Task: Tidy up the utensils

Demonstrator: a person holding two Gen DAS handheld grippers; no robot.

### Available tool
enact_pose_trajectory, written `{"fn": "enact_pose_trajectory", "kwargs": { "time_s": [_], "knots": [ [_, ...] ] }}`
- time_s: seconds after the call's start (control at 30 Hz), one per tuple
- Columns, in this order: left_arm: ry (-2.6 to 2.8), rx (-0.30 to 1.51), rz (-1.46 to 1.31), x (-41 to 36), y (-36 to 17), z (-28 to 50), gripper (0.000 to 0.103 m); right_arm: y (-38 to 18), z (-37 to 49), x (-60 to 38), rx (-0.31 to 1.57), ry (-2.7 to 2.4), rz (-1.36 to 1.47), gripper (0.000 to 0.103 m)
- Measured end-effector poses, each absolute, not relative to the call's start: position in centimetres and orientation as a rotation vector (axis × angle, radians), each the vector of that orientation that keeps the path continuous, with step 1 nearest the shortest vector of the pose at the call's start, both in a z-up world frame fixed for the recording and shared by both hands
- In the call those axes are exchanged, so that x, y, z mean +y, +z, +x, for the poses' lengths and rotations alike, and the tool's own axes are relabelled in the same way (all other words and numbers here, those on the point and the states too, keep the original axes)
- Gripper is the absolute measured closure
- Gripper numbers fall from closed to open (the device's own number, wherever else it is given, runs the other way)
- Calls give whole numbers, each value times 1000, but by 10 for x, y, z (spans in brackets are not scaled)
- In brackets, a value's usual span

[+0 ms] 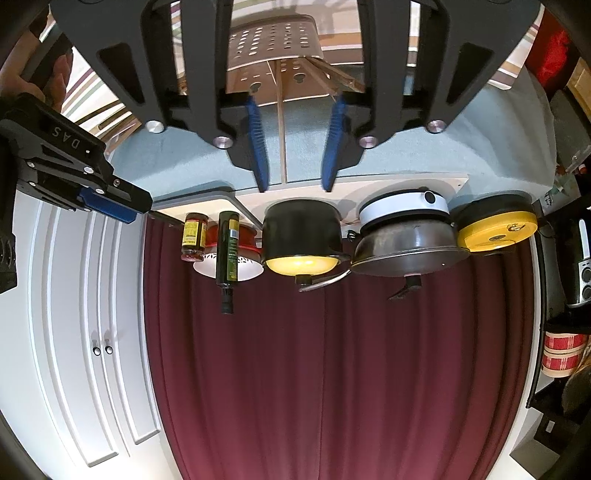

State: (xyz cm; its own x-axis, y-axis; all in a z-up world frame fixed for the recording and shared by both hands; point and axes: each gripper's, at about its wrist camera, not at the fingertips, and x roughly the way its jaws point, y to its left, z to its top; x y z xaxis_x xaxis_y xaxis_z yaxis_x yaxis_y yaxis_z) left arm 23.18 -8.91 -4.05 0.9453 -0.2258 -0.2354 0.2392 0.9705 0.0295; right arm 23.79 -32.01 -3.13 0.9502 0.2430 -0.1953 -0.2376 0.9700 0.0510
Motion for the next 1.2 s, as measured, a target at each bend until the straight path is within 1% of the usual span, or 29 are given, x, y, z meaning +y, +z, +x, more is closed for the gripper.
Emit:
{"fn": "enact_pose_trajectory", "kwargs": {
  "time_s": [0.03, 0.1, 0.17, 0.23, 0.3, 0.33, 0.37, 0.43, 0.53, 0.83, 1.2],
  "knots": [
    [-235, 228, 55, -88, -40, 230, 60, -30, 237, -321, 200, 242, 28, 69],
    [-232, 219, 50, -87, -38, 228, 54, -28, 234, -322, 195, 239, 29, 65],
    [-228, 209, 51, -87, -34, 223, 50, -25, 229, -323, 186, 229, 28, 59],
    [-225, 196, 56, -87, -31, 216, 40, -22, 222, -324, 176, 219, 29, 53],
    [-218, 177, 62, -87, -27, 206, 34, -19, 215, -325, 168, 208, 28, 47],
    [-215, 168, 66, -87, -25, 200, 28, -18, 210, -325, 163, 198, 26, 43],
    [-213, 158, 69, -87, -24, 194, 25, -17, 205, -326, 157, 190, 23, 38],
    [-199, 136, 76, -87, -22, 179, 18, -16, 193, -326, 147, 174, 14, 35],
    [-187, 124, 84, -85, -23, 157, 13, -16, 176, -326, 145, 160, 9, 31],
    [-167, 147, 92, -77, -33, 95, 7, -25, 119, -328, 173, 125, 33, 24],
    [-148, 166, 70, -64, -38, 37, 6, -24, 61, -329, 173, 71, 13, 19]
  ]
}}
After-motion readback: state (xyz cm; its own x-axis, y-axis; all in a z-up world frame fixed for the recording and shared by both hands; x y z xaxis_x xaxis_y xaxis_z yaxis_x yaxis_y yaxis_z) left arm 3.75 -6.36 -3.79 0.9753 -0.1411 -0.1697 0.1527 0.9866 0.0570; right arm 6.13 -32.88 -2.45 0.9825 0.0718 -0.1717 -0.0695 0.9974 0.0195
